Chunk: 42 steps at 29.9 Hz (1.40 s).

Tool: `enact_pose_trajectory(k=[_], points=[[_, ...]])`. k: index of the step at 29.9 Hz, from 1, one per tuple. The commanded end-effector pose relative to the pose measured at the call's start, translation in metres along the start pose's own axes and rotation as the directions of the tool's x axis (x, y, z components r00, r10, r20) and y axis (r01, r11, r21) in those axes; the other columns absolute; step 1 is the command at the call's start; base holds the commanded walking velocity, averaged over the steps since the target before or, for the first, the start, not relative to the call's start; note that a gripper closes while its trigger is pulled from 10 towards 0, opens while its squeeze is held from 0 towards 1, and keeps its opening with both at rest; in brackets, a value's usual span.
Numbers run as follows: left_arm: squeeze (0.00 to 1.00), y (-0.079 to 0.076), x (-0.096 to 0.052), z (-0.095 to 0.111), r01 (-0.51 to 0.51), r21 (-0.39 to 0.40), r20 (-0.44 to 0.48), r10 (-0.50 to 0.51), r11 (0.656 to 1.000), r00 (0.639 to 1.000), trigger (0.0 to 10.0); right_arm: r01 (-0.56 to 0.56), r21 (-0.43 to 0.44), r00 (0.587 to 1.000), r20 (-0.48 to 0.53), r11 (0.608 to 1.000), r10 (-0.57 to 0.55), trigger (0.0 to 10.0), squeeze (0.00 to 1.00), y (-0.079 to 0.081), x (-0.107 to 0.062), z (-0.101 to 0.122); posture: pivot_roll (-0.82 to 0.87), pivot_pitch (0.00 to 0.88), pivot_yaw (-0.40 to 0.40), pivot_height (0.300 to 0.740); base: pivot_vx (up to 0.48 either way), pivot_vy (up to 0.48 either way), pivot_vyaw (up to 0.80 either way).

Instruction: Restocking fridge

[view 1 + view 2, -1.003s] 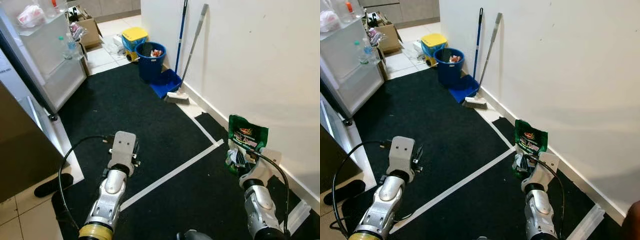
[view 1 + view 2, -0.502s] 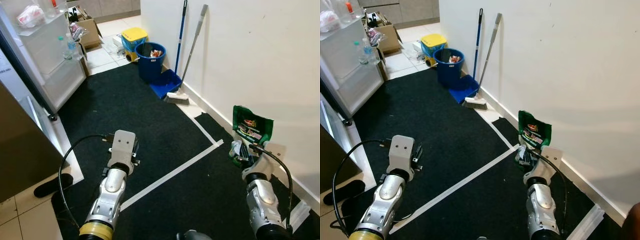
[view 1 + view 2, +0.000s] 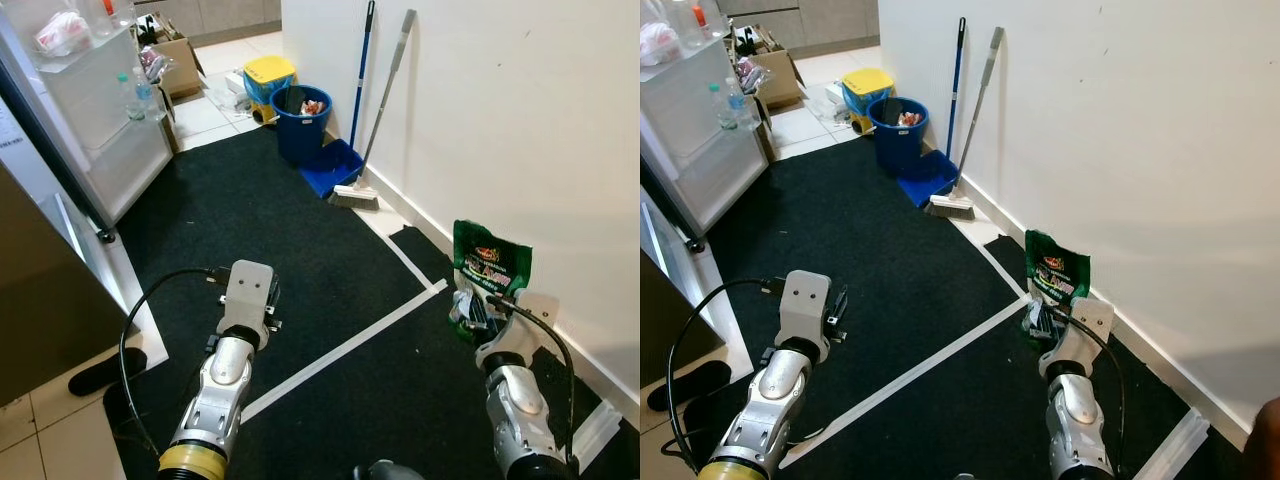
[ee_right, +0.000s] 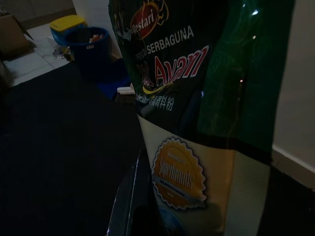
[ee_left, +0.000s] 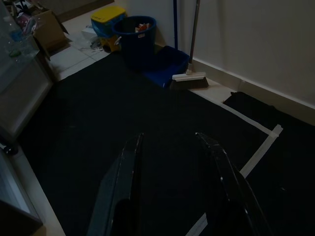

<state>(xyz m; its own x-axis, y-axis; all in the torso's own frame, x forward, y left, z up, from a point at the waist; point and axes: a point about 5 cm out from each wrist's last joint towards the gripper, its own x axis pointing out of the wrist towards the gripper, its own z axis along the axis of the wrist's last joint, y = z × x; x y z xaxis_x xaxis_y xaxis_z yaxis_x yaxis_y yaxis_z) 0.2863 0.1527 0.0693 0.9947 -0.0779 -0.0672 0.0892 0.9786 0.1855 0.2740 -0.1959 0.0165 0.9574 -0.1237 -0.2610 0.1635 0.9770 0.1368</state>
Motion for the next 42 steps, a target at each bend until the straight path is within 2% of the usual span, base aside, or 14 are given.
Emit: enact_pose_trajectory(k=[1, 8, 42], points=[[0.00, -0.0047, -0.0011, -0.0010, 0.024, 0.007, 0.003, -0.024, 1.000, 1.000, 10.0, -0.002, -0.007, 1.000, 0.000, 1.000, 0.002, 10.0, 0.00, 0.0010, -0.0014, -0.0017, -0.02, 0.039, -0.075, 0.740, 0.000, 0.000, 0.00], [0.00, -0.0053, -0.0017, -0.0009, 0.034, 0.010, 0.009, -0.034, 0.999, 0.999, 10.0, -0.002, -0.010, 1.000, -0.002, 1.000, 0.002, 10.0, 0.00, 0.0008, -0.0014, -0.0023, -0.02, 0.038, -0.072, 0.740, 0.035, 0.000, 0.00], [0.00, -0.0042, 0.0002, -0.0014, 0.045, 0.019, 0.006, -0.045, 0.999, 0.999, 10.0, 0.020, -0.021, 0.999, -0.034, 1.000, -0.021, 10.0, 0.00, -0.0051, -0.0028, -0.0105, -0.02, 0.033, -0.064, 0.740, 0.345, 0.000, 0.00]])
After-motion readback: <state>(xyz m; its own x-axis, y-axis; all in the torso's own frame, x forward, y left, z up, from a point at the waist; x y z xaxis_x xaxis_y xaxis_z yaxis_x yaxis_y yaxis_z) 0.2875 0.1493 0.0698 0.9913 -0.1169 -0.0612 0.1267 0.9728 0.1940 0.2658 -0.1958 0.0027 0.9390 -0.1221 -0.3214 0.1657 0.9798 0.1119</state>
